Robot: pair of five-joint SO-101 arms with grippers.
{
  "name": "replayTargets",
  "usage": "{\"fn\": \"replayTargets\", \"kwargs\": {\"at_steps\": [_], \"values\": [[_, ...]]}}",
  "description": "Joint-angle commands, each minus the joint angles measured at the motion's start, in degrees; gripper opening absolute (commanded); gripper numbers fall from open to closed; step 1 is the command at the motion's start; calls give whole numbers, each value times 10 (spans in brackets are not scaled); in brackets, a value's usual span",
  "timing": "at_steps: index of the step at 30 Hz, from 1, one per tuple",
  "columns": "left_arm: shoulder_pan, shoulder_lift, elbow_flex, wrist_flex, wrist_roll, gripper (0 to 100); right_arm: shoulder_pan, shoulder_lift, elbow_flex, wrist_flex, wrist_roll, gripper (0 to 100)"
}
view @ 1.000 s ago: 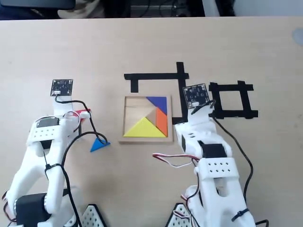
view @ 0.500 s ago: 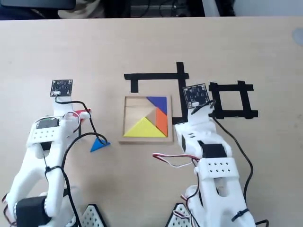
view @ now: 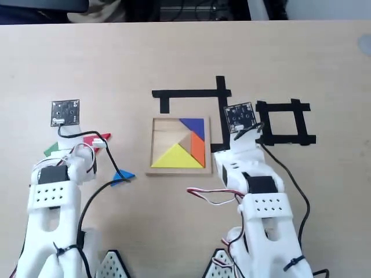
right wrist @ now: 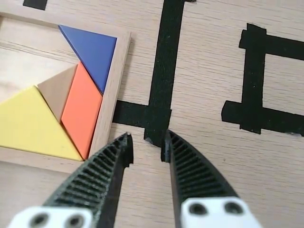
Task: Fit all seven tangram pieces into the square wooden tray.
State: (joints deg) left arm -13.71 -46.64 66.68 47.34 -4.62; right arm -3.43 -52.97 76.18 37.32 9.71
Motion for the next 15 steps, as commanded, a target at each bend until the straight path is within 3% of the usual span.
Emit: {"fn": "replayTargets", "kwargs": {"at_steps": [1, 15], "values": [[6, -14, -3, 3, 6, 33, -6, -11, -13, -8, -5, 120], [9, -14, -3, 3, 5, 33, -6, -11, -13, -8, -6, 120]]}}
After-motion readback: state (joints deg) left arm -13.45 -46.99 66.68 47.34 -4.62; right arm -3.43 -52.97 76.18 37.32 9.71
